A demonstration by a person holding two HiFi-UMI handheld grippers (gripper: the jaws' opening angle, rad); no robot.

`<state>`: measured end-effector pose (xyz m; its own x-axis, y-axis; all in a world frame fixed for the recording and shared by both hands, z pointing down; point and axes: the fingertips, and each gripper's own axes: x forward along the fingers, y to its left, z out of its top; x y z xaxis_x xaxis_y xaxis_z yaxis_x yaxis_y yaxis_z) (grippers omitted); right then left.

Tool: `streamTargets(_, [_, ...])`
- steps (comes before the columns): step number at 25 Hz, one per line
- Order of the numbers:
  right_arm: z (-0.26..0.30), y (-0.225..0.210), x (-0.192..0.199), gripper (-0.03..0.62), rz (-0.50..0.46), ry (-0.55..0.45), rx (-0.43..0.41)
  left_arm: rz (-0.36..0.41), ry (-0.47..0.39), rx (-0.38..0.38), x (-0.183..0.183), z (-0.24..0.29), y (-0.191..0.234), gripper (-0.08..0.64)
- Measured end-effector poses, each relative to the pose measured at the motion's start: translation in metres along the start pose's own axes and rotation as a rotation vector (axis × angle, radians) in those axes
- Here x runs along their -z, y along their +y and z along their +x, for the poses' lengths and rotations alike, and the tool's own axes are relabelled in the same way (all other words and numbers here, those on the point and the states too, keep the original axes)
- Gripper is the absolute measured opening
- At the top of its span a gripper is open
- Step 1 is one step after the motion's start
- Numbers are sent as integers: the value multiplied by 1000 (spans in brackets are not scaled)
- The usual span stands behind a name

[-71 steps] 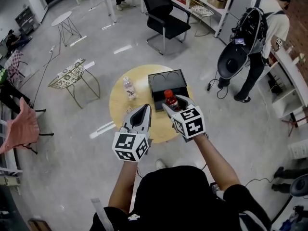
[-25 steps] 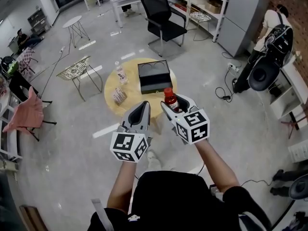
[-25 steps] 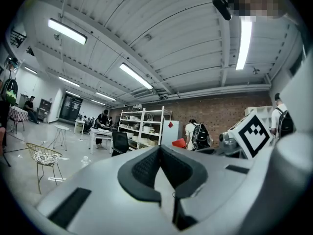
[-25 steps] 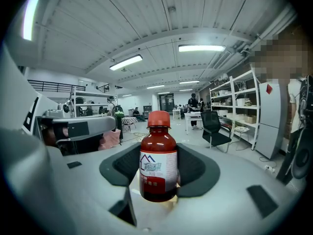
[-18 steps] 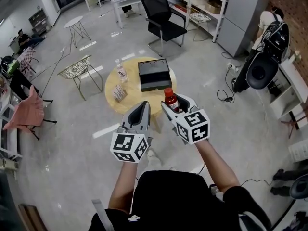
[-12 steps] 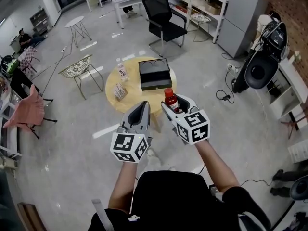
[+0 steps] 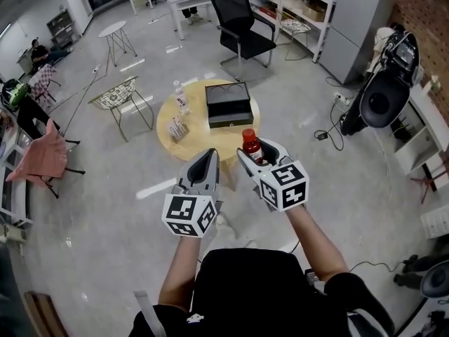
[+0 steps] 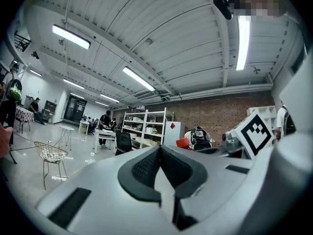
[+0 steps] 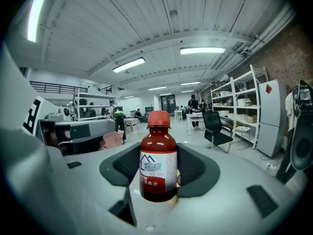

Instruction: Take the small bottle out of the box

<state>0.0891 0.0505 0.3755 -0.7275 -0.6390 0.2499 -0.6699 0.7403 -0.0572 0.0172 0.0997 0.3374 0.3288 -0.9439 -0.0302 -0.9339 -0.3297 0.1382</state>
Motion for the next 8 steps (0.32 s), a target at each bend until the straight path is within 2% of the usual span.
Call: streamTargets(8, [-4,-1,2,216,1,6,8,-14,3,8,2,-1,-2,9])
